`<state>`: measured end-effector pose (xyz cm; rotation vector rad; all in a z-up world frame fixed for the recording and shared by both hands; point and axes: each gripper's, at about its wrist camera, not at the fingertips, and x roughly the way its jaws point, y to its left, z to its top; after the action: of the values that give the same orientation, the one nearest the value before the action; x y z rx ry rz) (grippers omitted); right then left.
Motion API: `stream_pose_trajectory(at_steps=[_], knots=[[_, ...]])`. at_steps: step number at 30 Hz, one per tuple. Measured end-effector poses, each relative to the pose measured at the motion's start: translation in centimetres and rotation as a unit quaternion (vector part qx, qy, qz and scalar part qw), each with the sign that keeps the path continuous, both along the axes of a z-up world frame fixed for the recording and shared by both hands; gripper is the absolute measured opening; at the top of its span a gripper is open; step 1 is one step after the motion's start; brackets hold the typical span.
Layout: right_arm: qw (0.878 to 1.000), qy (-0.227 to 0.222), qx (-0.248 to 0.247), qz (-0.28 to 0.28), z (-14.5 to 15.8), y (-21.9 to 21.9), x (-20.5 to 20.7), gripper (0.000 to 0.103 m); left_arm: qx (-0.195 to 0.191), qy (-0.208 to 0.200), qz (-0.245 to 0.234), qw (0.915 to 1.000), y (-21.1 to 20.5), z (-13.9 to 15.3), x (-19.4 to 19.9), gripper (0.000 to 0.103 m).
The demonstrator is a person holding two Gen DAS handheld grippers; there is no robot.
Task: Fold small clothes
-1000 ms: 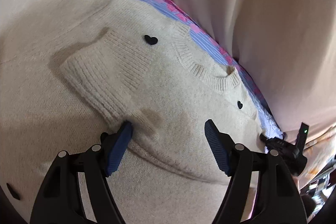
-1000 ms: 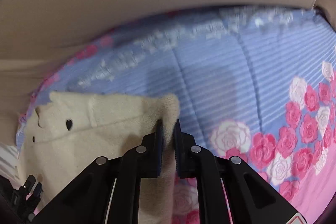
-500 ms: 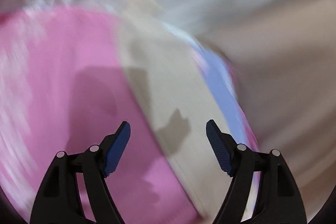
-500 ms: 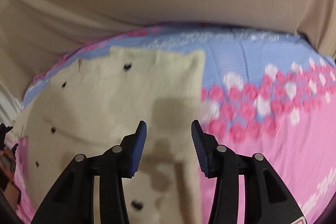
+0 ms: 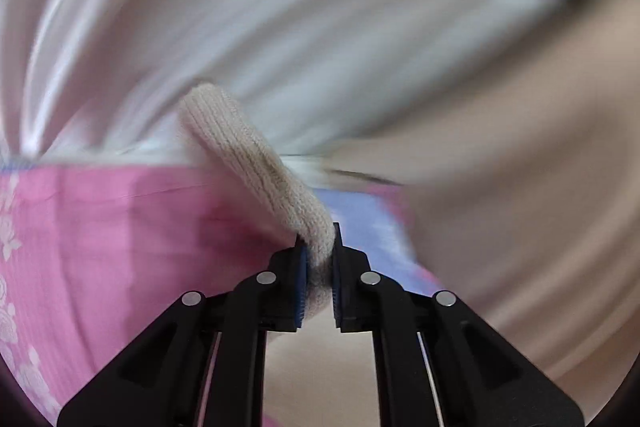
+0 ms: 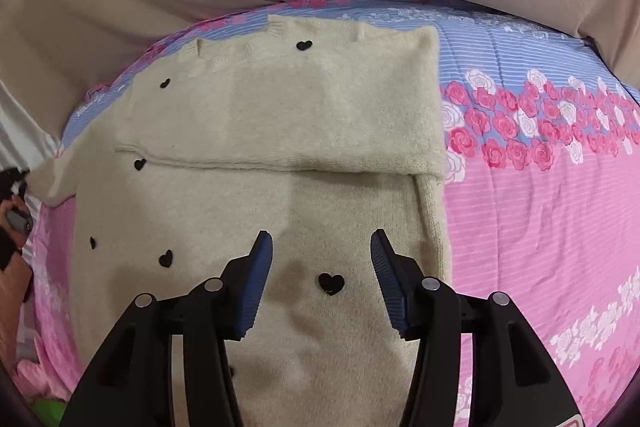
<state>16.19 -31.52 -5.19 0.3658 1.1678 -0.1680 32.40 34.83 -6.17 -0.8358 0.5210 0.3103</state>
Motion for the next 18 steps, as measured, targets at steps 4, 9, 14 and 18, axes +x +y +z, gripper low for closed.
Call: stream_pose_trajectory(at_steps=[4, 9, 14, 18], knots=[[1.0, -0.01, 0.017, -0.005, 0.3, 0.1, -0.3, 0.051, 0.057, -0.084, -0.141, 0.9848, -11.4, 7.7, -0.2, 0.008], [0.999, -0.029, 0.03, -0.022, 0.8, -0.9, -1.1, 0.051, 0.07, -0.13, -0.326, 0.9339, -27.7, 11.9, -1.6, 0.009], [0.996, -0.04, 0.048, -0.059, 1.0, -3.3, -3.0, 0.051, 0.041, -0.065, -0.455, 0.887, -42.8, 7.9, -3.6, 0.011], [0.994, -0.035, 0.058, -0.086, 0.5, -5.7, -4.4, 0.051, 0.062, 0.101, -0.491, 0.863, -50.2, -0.7, -5.1, 0.041]])
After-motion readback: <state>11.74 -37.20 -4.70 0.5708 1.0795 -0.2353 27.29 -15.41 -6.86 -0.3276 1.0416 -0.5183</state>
